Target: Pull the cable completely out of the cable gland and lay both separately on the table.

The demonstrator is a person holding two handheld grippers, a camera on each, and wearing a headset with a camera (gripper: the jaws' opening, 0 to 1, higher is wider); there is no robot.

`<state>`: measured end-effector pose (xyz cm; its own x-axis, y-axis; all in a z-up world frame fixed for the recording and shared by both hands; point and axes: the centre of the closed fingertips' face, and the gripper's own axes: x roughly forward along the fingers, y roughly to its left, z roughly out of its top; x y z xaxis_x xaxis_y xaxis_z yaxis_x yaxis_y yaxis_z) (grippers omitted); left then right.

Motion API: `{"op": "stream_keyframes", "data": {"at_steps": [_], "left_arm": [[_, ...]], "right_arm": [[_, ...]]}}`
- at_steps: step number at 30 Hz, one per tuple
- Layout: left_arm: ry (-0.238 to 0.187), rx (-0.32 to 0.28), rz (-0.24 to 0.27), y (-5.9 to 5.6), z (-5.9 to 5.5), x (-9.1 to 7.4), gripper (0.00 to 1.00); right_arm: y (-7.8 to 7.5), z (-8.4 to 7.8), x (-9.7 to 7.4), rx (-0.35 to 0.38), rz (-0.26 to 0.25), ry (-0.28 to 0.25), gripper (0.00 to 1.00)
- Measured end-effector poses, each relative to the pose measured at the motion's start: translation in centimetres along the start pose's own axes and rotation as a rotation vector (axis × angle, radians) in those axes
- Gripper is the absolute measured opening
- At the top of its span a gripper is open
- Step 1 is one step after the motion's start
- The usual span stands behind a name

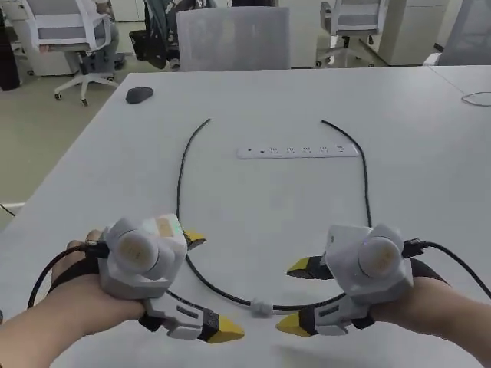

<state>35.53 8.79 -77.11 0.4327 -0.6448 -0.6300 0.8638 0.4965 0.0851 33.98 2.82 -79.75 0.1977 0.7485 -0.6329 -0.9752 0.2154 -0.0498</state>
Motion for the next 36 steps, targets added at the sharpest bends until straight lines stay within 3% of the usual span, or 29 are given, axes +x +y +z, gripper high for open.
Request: {"op": "stream_keyframes", "data": {"at_steps": [3,6,10,12,19,29,31,35,36], "left_arm": [[-0.048,-0.054,-0.026,-0.4,0.2,0.2,0.93],[-0.046,-0.062,-0.027,-0.5,0.1,0.3,0.91],[-0.035,-0.085,-0.032,-0.7,-0.1,0.7,0.92],[-0.058,-0.087,-0.048,-0.9,0.3,0.6,0.92],[-0.045,-0.102,-0.06,-1.0,0.0,0.8,0.88],[-0.014,-0.066,-0.091,-1.9,-0.7,1.2,0.89],[-0.045,-0.087,-0.107,-2.2,-0.1,1.2,0.9],[-0.057,-0.099,-0.107,-2.0,0.3,1.1,0.88],[-0.066,-0.112,-0.112,-2.0,0.5,1.0,0.87]], "right_arm": [[0.0,0.1,0.7,0.009,0.005,-0.008,0.4],[0.1,-0.1,1.3,-0.001,0.007,-0.008,0.33],[0.2,-0.9,2.2,0.03,0.022,0.004,0.3],[0.3,-0.7,2.3,0.025,0.018,-0.008,0.3],[0.5,-0.4,2.9,0.009,0.029,-0.025,0.21],[0.6,-0.5,3.2,-0.01,0.037,-0.028,0.1],[0.6,-0.6,3.2,0.001,0.036,-0.03,0.09],[0.7,-0.6,3.1,0.044,0.038,-0.034,0.09],[0.8,-0.6,2.8,0.023,0.035,-0.03,0.08]]}}
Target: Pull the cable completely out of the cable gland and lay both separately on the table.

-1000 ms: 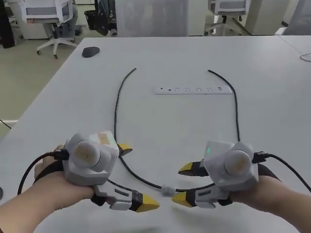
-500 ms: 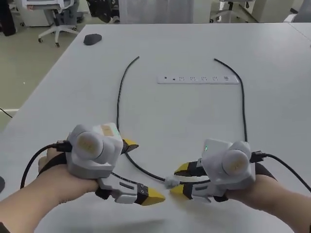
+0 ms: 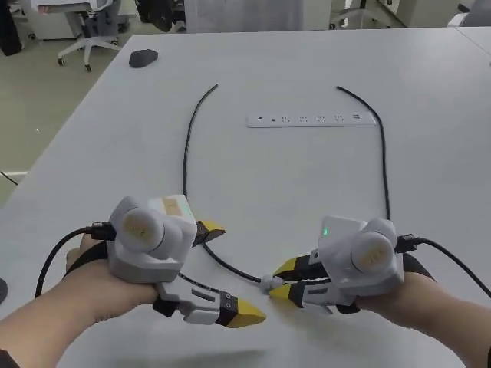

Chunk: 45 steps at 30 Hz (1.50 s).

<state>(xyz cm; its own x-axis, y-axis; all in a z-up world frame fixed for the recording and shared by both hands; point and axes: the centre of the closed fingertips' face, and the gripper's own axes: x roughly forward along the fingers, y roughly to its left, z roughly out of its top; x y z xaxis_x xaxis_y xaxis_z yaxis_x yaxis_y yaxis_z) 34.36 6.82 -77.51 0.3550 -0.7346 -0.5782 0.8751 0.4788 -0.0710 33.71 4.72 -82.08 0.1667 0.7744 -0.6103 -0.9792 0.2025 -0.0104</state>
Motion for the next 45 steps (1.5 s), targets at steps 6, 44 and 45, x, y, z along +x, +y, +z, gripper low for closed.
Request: {"op": "stream_keyframes", "data": {"at_steps": [6,44,45], "left_arm": [[-0.047,-0.073,-0.127,-2.1,0.8,-0.3,0.79],[-0.19,-0.262,-0.46,-8.8,4.2,0.1,0.17],[-0.191,-0.259,-0.46,-8.8,4.2,0.1,0.17]], "right_arm": [[1.0,1.6,-2.4,-0.054,0.037,-0.028,0.08],[5.7,3.8,-8.2,-0.295,0.077,-0.104,0.08],[5.8,3.8,-8.2,-0.292,0.078,-0.105,0.08]]}}
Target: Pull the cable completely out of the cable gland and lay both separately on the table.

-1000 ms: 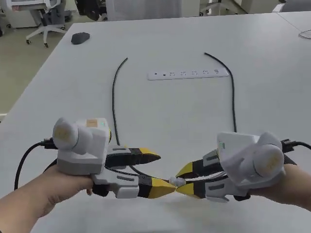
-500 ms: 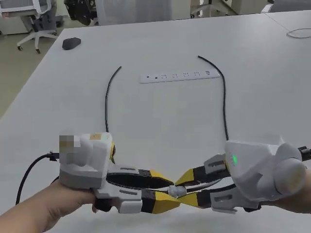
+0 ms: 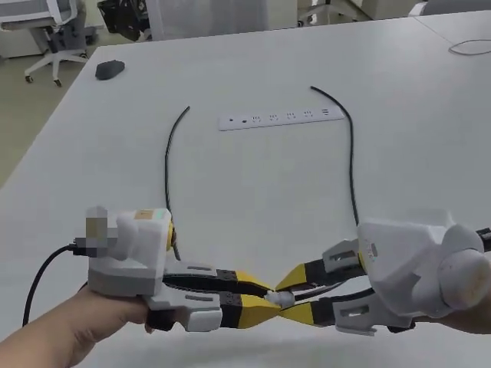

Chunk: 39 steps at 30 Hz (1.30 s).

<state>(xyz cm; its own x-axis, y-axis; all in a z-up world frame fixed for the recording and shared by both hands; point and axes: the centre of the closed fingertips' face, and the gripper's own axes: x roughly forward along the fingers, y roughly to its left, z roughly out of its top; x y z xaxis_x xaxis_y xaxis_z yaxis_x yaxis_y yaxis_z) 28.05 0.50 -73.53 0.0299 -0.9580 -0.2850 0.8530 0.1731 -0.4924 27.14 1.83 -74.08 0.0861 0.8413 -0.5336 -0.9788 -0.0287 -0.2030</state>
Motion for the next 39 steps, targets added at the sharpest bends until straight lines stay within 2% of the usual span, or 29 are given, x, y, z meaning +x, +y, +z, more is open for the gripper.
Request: {"op": "stream_keyframes", "data": {"at_steps": [13,17,25,27,29,31,39], "left_arm": [[-0.016,0.087,-0.001,-0.4,0.0,-0.1,0.16],[-0.025,0.085,0.0,-0.5,0.1,-0.1,0.16],[-0.024,0.064,-0.007,-0.6,0.1,0.0,0.15],[-0.03,0.118,-0.001,-0.7,0.3,0.0,0.15],[-0.026,0.143,0.001,-0.8,0.4,0.0,0.15],[-0.003,0.186,0.008,-0.7,0.1,0.0,0.15],[0.016,0.284,-0.004,-1.2,0.2,0.0,0.15]], "right_arm": [[0.2,0.3,-0.2,0.021,-0.002,-0.019,0.07],[0.1,0.4,-0.4,0.036,-0.005,-0.037,0.07],[0.4,0.5,-0.4,0.0,0.003,-0.033,0.08],[0.2,0.5,-0.5,0.034,0.006,-0.031,0.08],[0.2,0.6,-0.7,0.168,0.025,-0.032,0.09],[0.1,0.4,-0.9,0.256,0.053,-0.03,0.1],[0.0,0.5,-1.5,0.432,0.125,-0.087,0.09]]}}
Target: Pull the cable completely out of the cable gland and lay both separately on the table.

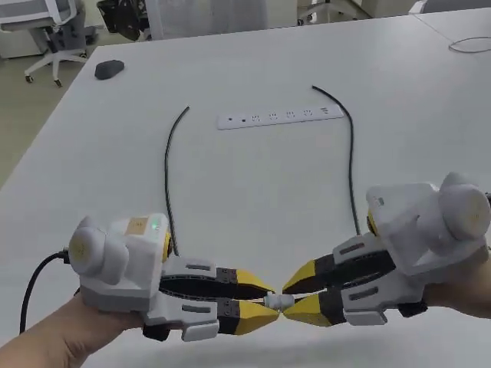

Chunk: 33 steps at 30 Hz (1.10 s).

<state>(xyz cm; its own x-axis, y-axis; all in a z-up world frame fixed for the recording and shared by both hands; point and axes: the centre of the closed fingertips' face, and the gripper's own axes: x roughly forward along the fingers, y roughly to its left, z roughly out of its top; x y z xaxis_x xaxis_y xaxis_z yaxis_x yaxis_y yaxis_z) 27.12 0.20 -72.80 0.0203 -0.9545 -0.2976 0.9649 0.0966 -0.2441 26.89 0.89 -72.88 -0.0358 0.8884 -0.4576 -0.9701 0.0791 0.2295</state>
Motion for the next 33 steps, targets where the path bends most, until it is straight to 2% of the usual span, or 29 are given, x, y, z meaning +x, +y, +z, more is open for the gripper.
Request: {"op": "stream_keyframes", "data": {"at_steps": [5,7,10,13,15,16,20,21,22,23,27,33], "left_arm": [[-0.007,0.042,-0.002,-0.1,0.7,0.0,0.15],[-0.003,0.068,0.002,-0.1,0.7,0.0,0.15],[0.001,0.066,0.001,0.0,0.7,0.0,0.15],[0.005,0.05,0.003,0.0,0.5,0.0,0.15],[0.007,0.02,0.012,0.2,0.4,0.0,0.15],[0.007,0.016,0.014,0.3,0.3,0.0,0.15],[0.002,-0.025,0.039,0.6,0.2,0.0,0.15],[-0.001,-0.058,0.043,0.7,0.2,-0.1,0.15],[-0.005,-0.106,0.048,0.8,0.2,-0.1,0.15],[-0.004,-0.129,0.051,0.8,0.1,-0.1,0.15],[0.01,-0.121,0.057,0.8,-0.2,0.0,0.15],[0.006,-0.212,0.063,1.0,-0.3,0.0,0.15]], "right_arm": [[0.1,0.2,-0.1,0.093,0.039,-0.021,0.09],[-0.1,0.2,-0.1,0.101,0.043,-0.019,0.09],[0.1,0.1,0.0,0.11,0.045,-0.007,0.08],[0.2,0.1,0.2,0.057,0.021,0.006,0.08],[0.1,0.0,0.2,-0.016,-0.005,0.014,0.07],[0.1,0.0,0.3,-0.02,-0.01,0.019,0.07],[-0.2,0.1,0.3,-0.156,-0.074,0.036,0.07],[-0.2,0.1,0.4,-0.229,-0.099,0.048,0.07],[-0.3,0.0,0.4,-0.277,-0.117,0.062,0.07],[-0.1,0.0,0.5,-0.302,-0.124,0.071,0.07],[-0.1,-0.4,0.7,-0.369,-0.15,0.104,0.07],[-0.2,-0.4,0.7,-0.428,-0.166,0.116,0.07]]}}
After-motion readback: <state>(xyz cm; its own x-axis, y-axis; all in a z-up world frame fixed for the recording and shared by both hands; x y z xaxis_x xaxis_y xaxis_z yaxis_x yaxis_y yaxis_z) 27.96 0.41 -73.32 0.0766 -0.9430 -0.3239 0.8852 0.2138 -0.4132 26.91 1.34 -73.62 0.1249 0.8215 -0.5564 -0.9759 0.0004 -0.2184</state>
